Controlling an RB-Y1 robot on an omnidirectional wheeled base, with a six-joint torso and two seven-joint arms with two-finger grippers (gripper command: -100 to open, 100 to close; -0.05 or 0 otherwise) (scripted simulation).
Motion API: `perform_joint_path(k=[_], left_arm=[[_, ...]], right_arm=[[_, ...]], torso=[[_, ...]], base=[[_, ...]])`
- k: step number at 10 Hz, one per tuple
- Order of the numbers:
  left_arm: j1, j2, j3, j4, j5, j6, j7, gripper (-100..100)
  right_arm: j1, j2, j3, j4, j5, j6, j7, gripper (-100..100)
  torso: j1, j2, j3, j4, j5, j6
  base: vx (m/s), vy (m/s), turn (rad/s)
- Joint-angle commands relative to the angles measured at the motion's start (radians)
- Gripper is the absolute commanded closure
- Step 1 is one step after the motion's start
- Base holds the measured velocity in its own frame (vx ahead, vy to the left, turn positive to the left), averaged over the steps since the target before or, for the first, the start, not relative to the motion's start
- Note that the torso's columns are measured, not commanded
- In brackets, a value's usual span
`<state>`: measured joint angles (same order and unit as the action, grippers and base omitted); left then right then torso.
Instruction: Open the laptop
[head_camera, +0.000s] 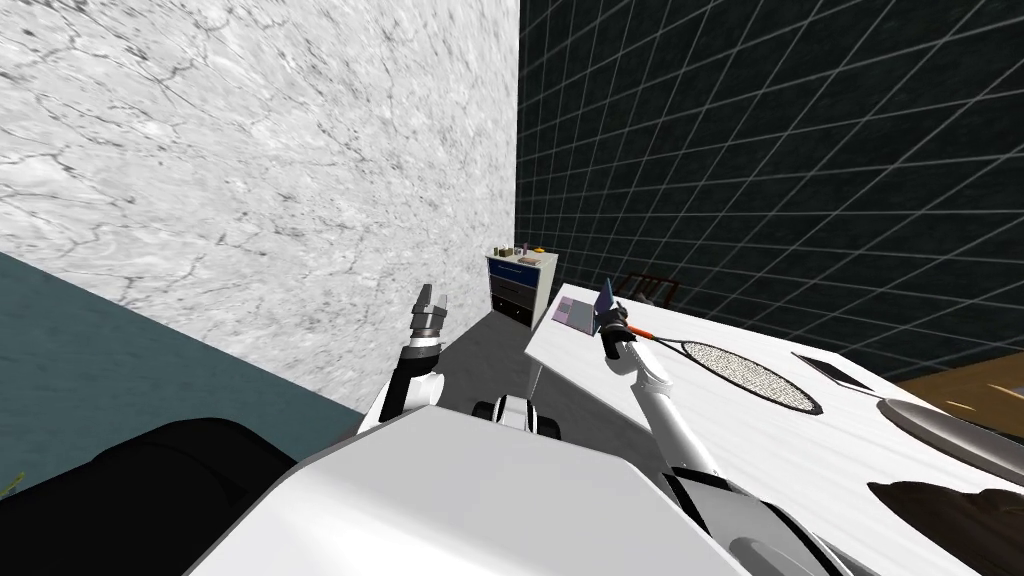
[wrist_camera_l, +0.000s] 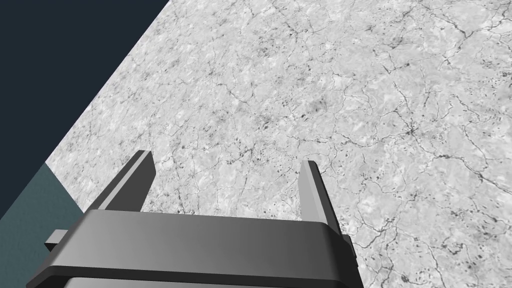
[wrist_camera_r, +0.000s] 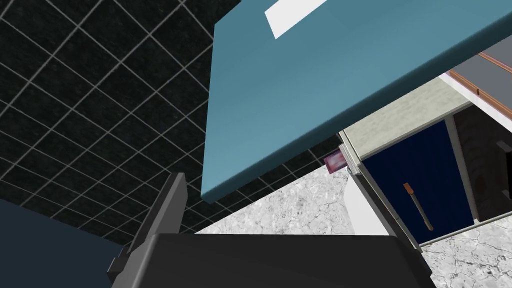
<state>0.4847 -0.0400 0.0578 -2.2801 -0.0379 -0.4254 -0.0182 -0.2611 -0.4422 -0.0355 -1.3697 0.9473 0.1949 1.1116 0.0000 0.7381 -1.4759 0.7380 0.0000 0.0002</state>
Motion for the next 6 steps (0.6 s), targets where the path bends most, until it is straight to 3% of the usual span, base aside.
perform_joint_path(k=[1,2,3,4,6], left_arm=[[0.000,0.000,0.000,0.000,0.000,0.000,0.000,0],[0.000,0.000,0.000,0.000,0.000,0.000,0.000,0],[0.000,0.000,0.000,0.000,0.000,0.000,0.000,0],[0.000,0.000,0.000,0.000,0.000,0.000,0.000,0],[0.000,0.000,0.000,0.000,0.000,0.000,0.000,0]], right_arm=[[-0.013,-0.016,0.006,0.012,0.009,0.016,0.021,-100],[-0.015,-0.017,0.007,0.014,0.009,0.021,0.026,-100],[-0.015,-0.017,0.007,0.013,0.009,0.021,0.025,100],[-0.016,-0.062,0.022,0.036,0.002,0.020,0.059,100],[-0.015,-0.105,0.040,0.061,-0.005,0.018,0.093,100]], torso=[[0.000,0.000,0.000,0.000,0.000,0.000],[0.000,0.000,0.000,0.000,0.000,0.000],[0.000,0.000,0.000,0.000,0.000,0.000],[0.000,-0.001,0.000,-0.002,-0.001,-0.001],[0.006,-0.008,-0.006,-0.008,-0.002,-0.005]], base=[[-0.002,-0.003,0.019],[0.000,0.000,0.000],[0.004,-0.004,-0.012],[0.035,0.081,0.030],[0.021,0.150,0.046]])
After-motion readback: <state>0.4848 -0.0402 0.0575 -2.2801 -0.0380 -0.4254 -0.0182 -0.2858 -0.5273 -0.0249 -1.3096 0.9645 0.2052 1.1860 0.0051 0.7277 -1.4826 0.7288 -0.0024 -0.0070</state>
